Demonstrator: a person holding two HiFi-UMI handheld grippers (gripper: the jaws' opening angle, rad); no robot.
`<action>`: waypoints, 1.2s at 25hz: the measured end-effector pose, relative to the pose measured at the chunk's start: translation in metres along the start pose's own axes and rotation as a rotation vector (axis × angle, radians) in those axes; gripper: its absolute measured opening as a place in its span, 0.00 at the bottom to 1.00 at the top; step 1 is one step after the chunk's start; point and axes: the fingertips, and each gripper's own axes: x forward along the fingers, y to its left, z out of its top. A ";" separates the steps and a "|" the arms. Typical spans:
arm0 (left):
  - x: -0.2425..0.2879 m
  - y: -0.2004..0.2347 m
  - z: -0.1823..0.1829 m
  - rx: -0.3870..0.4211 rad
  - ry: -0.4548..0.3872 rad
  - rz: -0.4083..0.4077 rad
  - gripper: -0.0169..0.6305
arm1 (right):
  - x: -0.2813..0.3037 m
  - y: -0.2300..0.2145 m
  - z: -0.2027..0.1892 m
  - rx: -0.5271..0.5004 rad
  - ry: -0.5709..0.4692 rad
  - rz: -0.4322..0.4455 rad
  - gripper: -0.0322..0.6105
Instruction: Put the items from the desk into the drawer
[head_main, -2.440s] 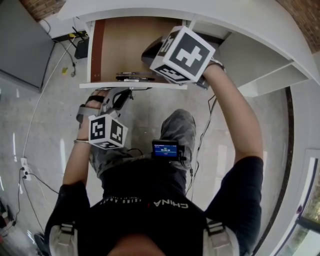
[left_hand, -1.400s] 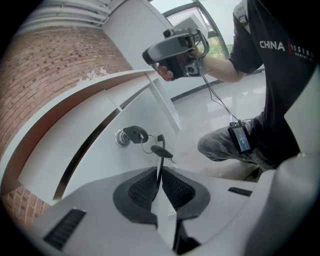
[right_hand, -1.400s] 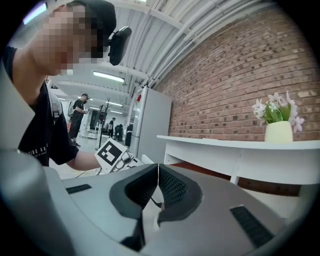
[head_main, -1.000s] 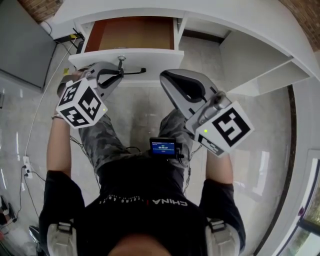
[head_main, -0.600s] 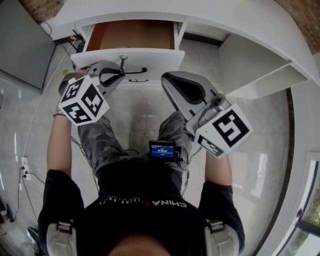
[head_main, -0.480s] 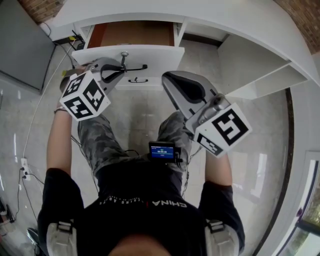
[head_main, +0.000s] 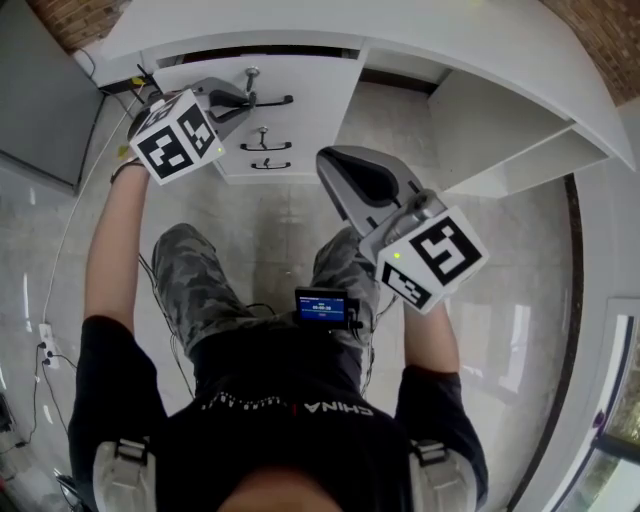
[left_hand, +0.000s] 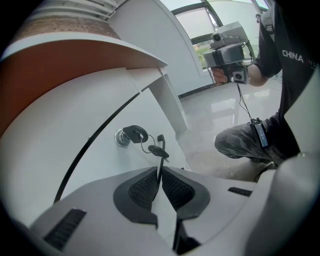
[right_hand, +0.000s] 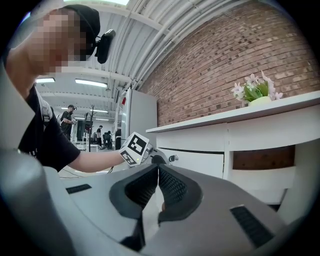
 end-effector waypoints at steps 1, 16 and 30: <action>0.002 0.004 -0.001 -0.009 0.001 0.000 0.08 | 0.000 0.000 -0.001 0.000 0.003 -0.004 0.08; 0.017 0.029 -0.004 -0.055 -0.028 0.029 0.09 | -0.010 -0.005 -0.010 0.023 0.006 -0.035 0.08; -0.013 0.019 -0.005 0.011 -0.062 0.259 0.09 | -0.015 -0.004 -0.014 0.028 0.009 -0.030 0.08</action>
